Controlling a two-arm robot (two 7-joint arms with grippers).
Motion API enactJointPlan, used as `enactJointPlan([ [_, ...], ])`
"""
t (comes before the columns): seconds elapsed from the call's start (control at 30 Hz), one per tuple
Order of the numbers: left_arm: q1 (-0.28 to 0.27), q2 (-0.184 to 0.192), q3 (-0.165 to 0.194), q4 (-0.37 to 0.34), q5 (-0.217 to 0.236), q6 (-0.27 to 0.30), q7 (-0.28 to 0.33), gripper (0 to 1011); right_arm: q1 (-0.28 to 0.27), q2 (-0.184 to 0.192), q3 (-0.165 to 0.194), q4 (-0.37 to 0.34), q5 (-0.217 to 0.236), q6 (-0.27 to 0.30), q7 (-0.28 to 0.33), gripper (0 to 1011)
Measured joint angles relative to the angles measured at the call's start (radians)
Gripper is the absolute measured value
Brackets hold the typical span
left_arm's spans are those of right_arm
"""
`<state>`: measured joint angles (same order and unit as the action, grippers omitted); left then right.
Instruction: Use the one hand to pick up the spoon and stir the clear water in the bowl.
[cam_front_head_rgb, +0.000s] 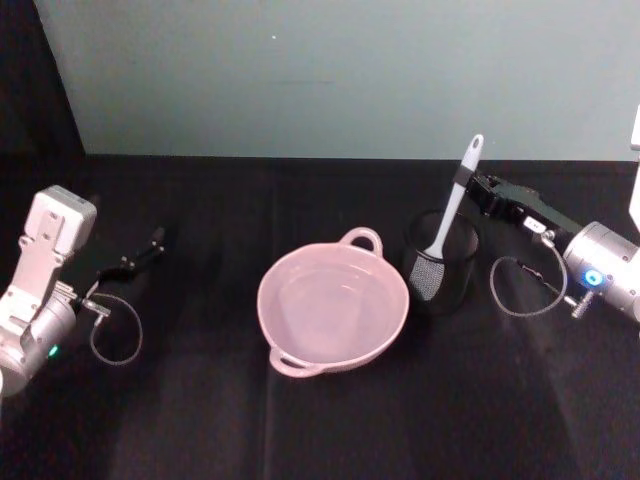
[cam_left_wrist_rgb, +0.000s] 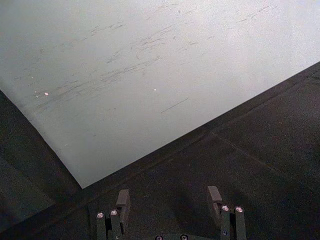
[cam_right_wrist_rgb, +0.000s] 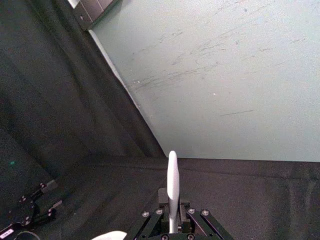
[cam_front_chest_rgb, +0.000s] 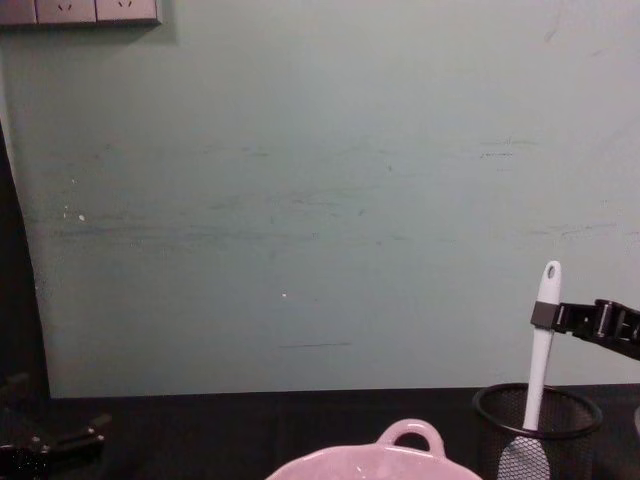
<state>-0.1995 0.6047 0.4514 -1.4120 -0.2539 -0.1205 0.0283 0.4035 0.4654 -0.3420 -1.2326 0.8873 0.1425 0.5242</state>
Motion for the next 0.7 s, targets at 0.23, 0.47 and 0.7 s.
enactJointPlan([
  [0.23,0.0,0.0,0.0,0.0,0.0,0.0,0.0,1011,-0.001,0.0,0.001,-0.003,-0.005,-0.002,-0.003,255],
  [0.47,0.0,0.0,0.0,0.0,0.0,0.0,0.0,1011,-0.002,0.0,0.001,-0.005,-0.006,-0.003,-0.004,472],
  [0.7,0.0,0.0,0.0,0.0,0.0,0.0,0.0,1011,-0.003,0.0,0.002,-0.005,-0.008,-0.004,-0.005,686],
])
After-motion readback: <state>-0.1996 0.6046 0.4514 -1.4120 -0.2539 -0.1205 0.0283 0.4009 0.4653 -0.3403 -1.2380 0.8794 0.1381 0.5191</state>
